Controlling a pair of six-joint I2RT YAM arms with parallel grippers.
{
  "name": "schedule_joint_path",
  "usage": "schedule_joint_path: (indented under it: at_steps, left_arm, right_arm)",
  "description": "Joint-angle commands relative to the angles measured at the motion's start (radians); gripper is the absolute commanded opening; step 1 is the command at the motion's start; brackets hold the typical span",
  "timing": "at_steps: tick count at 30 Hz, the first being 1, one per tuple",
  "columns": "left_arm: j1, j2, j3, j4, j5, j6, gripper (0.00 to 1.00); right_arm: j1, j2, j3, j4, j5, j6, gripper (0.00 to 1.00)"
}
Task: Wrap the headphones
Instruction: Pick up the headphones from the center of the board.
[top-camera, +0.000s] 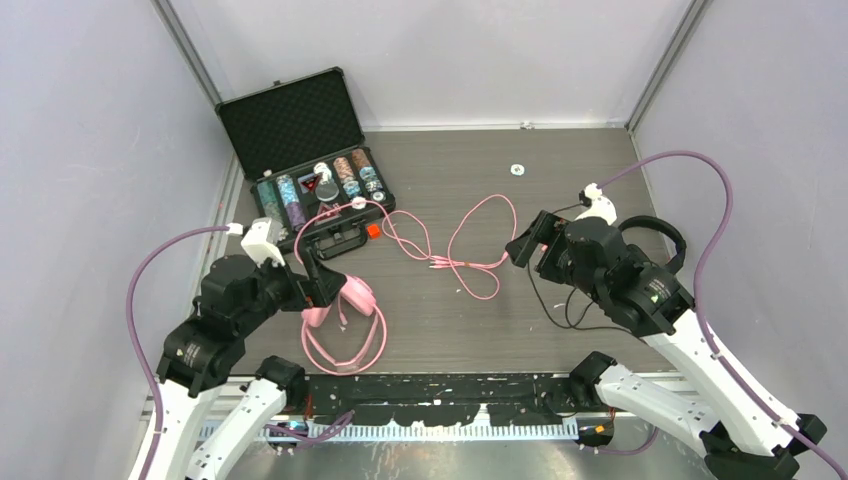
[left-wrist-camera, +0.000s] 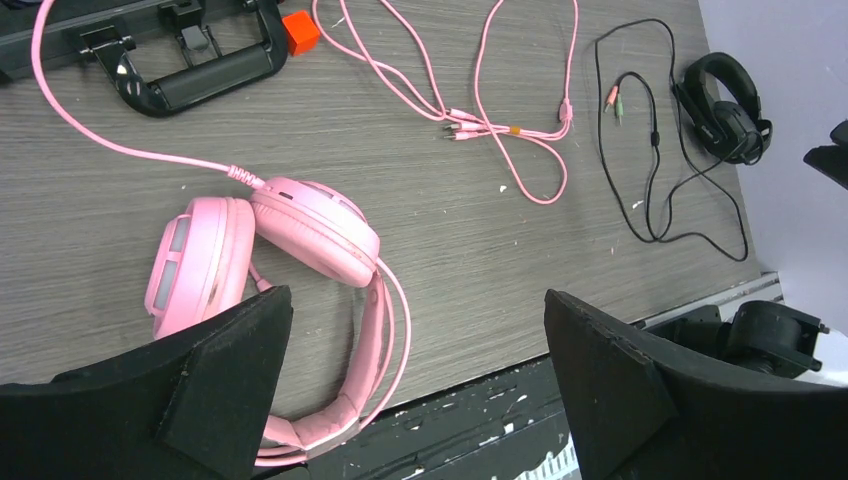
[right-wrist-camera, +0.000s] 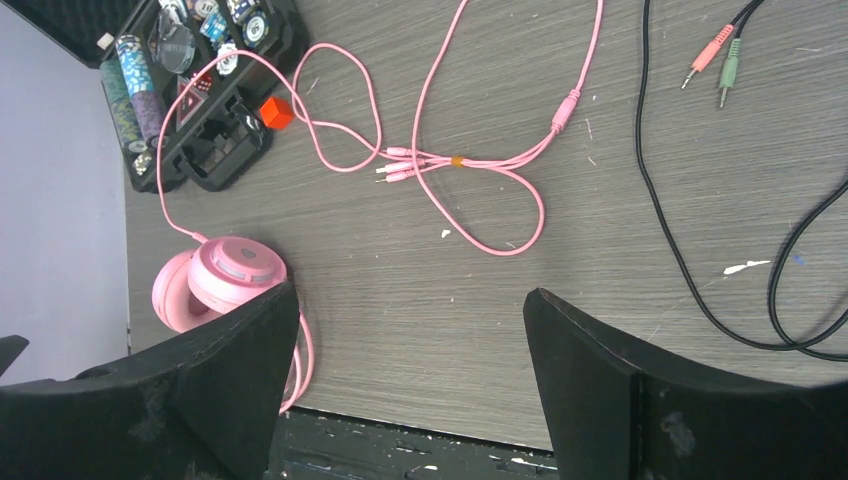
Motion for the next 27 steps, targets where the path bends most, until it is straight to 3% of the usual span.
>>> schedule_joint_path:
  at_steps: [1,8,17,23,27]
  left_arm:
    - [-0.002,0.012,0.003,0.041,-0.014,-0.016,1.0]
    - [-0.002,0.044,0.019,-0.006,-0.132,-0.052,1.0]
    - [-0.002,0.201,0.003,-0.126,-0.315,-0.153,1.0]
    - [-0.002,0.253,-0.141,0.016,-0.23,-0.236,0.85]
    - [-0.002,0.311,-0.204,0.148,-0.117,-0.234,0.83]
  right_arm:
    - [0.006,-0.003,0.005,0.023,0.035,0.017,0.87]
    - [0.004,-0.022,-0.009,0.023,0.056,0.045,0.87]
    - [0.005,-0.031,-0.028,0.038,0.029,0.067,0.85]
    - [0.006,-0.056,-0.068,0.096,-0.053,0.005,0.83]
    - [0.006,-0.08,-0.095,0.136,-0.141,-0.059,0.83]
